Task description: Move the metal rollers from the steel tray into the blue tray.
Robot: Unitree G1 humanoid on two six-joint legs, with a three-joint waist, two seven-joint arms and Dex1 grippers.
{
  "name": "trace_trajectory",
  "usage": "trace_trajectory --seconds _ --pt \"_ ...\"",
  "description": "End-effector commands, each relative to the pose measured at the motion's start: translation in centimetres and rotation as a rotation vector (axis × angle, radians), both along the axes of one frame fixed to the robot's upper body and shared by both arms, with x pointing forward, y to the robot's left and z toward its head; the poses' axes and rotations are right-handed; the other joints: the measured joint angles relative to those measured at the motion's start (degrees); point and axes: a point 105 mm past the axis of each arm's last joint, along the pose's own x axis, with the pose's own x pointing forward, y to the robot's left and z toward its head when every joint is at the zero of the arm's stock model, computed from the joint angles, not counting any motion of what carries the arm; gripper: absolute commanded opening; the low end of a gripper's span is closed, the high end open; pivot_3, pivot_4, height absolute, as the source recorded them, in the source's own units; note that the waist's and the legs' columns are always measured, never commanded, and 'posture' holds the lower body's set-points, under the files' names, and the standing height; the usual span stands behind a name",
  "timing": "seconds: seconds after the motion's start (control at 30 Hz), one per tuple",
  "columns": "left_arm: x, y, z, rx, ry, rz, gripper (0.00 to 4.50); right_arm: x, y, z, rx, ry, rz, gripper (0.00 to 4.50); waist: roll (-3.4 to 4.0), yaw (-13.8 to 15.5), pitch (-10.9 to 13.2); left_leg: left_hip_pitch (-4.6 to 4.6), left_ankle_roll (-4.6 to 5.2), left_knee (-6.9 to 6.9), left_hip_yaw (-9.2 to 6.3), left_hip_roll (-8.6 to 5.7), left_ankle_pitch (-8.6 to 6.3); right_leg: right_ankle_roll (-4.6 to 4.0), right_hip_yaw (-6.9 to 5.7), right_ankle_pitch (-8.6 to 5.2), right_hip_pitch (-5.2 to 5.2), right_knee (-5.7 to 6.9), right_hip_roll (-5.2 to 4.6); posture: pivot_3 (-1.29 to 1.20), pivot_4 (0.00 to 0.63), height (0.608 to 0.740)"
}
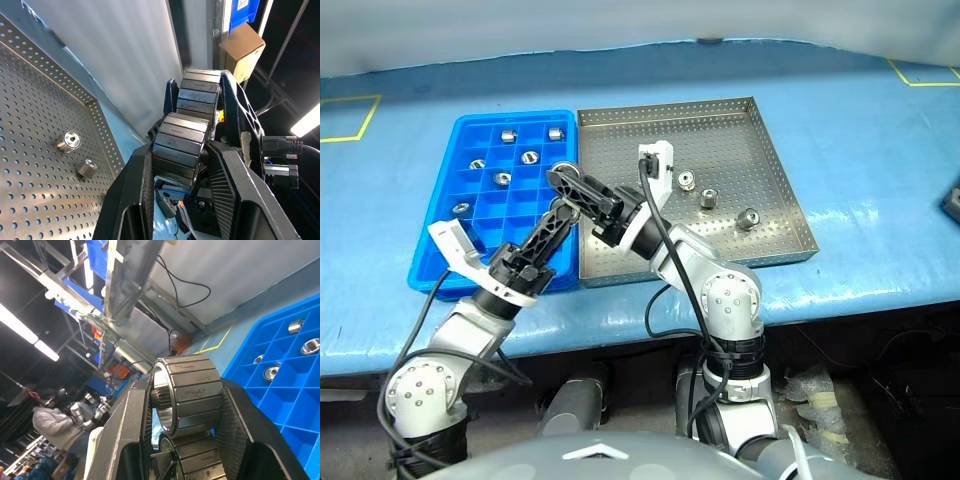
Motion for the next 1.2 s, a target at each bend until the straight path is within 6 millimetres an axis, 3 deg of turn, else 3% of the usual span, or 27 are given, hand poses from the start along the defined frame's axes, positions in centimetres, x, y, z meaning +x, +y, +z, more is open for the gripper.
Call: trace_trajectory --seconds 0.03,0.2,0.37,0.57,0.8,0.9,0.97,1.03,1.2 --pt "0.7 1.1 -0.1 -0.001 0.007 0.102 1.23 0.6 0.2 1.5 0.07 0.01 -0.068 1.35 0.01 0.01 0.0 0.01 0.0 -0.03 0.01 0.01 0.0 0.0 0.0 0.0 -0.01 -0.01 0.0 0.05 0.15 0.74" --pt "1.2 1.8 -0.2 0.007 0.007 0.192 1.23 1.9 0.3 0.9 -0.267 -0.188 -0.26 1.35 0.02 -0.01 0.0 -0.08 0.0 -0.11 0.03 0.01 0.0 0.02 -0.01 0.01 -0.05 -0.2 0.0 0.04 0.15 0.74" --pt "1.4 2.1 -0.2 0.004 0.009 0.215 1.23 3.1 -0.2 0.6 -0.434 -0.298 -0.415 1.35 0.01 0.13 0.0 -0.11 0.02 -0.19 0.01 0.01 -0.01 0.02 -0.03 0.02 -0.05 -0.29 0.0 0.05 0.15 0.74" --pt "1.4 1.9 -0.3 0.011 0.009 0.207 1.23 3.8 -0.9 1.3 -0.226 -0.123 -0.449 1.35 0.01 0.13 0.0 -0.12 0.03 -0.18 -0.02 0.02 -0.02 0.02 -0.04 0.03 -0.03 -0.31 0.0 0.05 0.15 0.74" --pt "1.4 1.8 -0.4 0.012 0.017 0.201 1.23 5.1 -3.6 2.4 -0.342 -0.26 -0.715 1.35 0.03 0.33 0.0 -0.13 0.07 -0.17 -0.01 -0.01 -0.04 0.06 -0.05 0.05 -0.03 -0.36 -0.01 0.04 0.15 0.74" --pt "1.6 2.2 -0.4 0.019 0.015 0.233 1.23 5.5 -3.9 2.0 -0.099 -0.006 -0.663 1.35 0.03 0.16 0.0 -0.12 0.07 -0.25 0.01 0.02 -0.04 0.03 -0.03 0.05 -0.07 -0.36 0.0 0.05 0.15 0.74" --pt "1.8 3.1 -0.2 0.042 0.004 0.284 1.23 5.5 -3.8 1.7 0.041 0.117 -0.575 1.35 0.02 0.44 0.0 -0.13 0.08 -0.21 -0.02 0.0 -0.04 0.03 -0.03 0.05 -0.01 -0.38 -0.01 0.05 0.15 0.74" --pt "2.1 4.6 0.2 0.076 -0.006 0.377 1.23 5.5 -4.1 1.2 0.074 0.164 -0.539 1.35 0.04 0.48 0.02 -0.13 0.1 -0.17 -0.02 -0.02 -0.06 0.03 -0.02 0.05 0.02 -0.39 -0.02 0.05 0.15 0.74" --pt "2.5 8.3 0.3 0.283 0.004 0.614 1.23 5.3 -5.0 -0.3 -0.093 0.113 -0.553 1.35 0.15 -0.02 0.04 -0.07 0.1 -0.25 0.0 0.08 -0.05 -0.05 -0.02 0.07 -0.02 -0.36 0.06 0.06 0.15 0.74"
